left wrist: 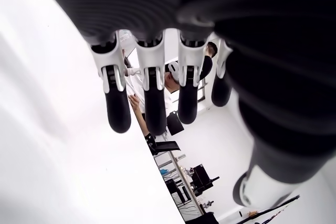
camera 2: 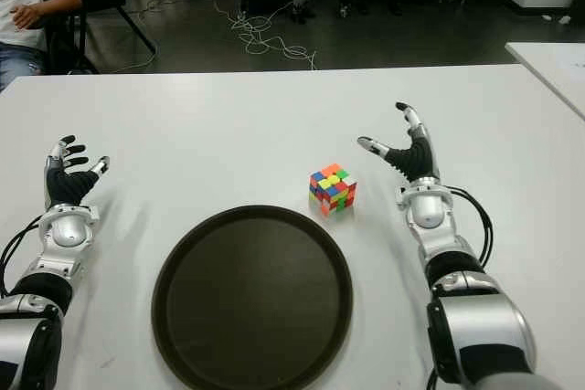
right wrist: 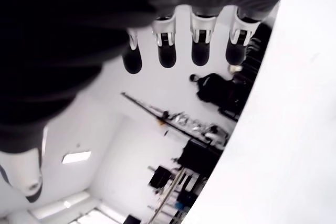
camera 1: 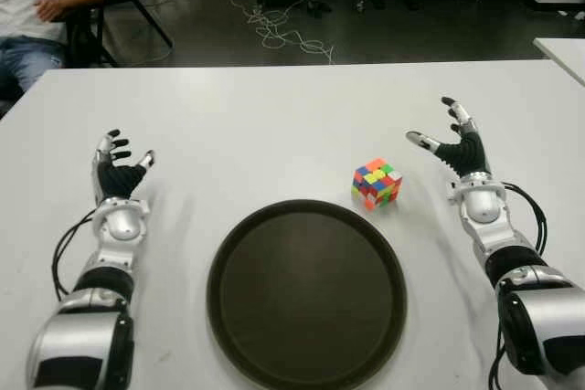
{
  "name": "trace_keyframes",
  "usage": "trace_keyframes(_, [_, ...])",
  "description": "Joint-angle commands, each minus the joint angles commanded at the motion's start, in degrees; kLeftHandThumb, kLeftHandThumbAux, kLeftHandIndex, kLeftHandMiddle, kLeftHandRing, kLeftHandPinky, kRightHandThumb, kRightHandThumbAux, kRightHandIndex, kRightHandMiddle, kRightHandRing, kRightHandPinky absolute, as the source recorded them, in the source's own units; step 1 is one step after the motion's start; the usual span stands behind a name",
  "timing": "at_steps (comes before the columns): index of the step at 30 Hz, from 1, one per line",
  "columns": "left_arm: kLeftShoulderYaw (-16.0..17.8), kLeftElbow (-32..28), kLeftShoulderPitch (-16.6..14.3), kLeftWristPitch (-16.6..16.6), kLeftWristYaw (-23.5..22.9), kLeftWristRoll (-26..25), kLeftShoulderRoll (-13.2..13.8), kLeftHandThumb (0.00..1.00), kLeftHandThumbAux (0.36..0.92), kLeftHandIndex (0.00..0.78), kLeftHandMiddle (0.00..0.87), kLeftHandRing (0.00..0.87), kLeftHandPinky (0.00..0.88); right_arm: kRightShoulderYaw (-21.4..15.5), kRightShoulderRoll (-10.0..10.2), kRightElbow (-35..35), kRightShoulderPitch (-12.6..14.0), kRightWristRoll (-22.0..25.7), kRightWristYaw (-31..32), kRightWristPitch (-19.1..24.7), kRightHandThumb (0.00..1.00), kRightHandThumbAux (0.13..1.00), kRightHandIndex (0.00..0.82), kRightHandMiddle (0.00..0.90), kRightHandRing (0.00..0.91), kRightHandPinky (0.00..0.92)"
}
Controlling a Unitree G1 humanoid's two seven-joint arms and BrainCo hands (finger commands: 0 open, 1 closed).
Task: Pick up the Rubik's Cube and put it in the plate
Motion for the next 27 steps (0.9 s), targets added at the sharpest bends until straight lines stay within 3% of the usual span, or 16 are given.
trace_keyframes(8, [0.3,-0.9,0.2,0.8,-0.4,-0.6,-0.2,0.122,0.766,0.149,0.317,0.386,0.432,0.3,-0.8,-1.1,0.1,0.2,3.5,-2.3,0.000,0.660,0.027,0.005,0.000,0.023])
trace_keyframes(11, [0.5,-1.2,0.4,0.8,-0.7,-0.8,-0.3,0.135,0.767,0.149,0.454,0.552,0.587,0.7,-1.5,-3.0,0.4,0.1,5.6,-3.3,0.000,0.690,0.019,0.005,0.000,0.012])
trace_keyframes(13, [0.7,-1.2,0.4,0.6,-0.7,-1.0,-0.4,0.140,0.768,0.147,0.488,0.592,0.609,1.1,-2.2,-4.5,0.6,0.1,7.7,-3.6,0.000,0.706,0.017,0.008,0.000,0.010])
trace_keyframes(14, [0.7,-1.2,0.4,0.5,-0.7,-1.0,-0.4,0.140,0.766,0.146,0.442,0.534,0.537,1.2,-2.4,-5.0,0.7,0.1,8.4,-3.7,0.000,0.720,0.016,0.009,0.000,0.010])
trace_keyframes(16, [0.8,-1.3,0.4,0.4,-0.6,-1.1,-0.5,0.140,0.765,0.146,0.402,0.484,0.473,1.3,-2.8,-6.1,0.9,0.2,9.9,-3.8,0.000,0.732,0.015,0.011,0.000,0.010])
trace_keyframes(27, [0.9,-1.6,0.5,0.3,0.2,-0.9,-0.8,0.118,0.778,0.139,0.270,0.317,0.354,2.0,-4.9,-11.2,1.3,1.8,18.9,-4.7,0.000,0.689,0.023,0.029,0.008,0.035])
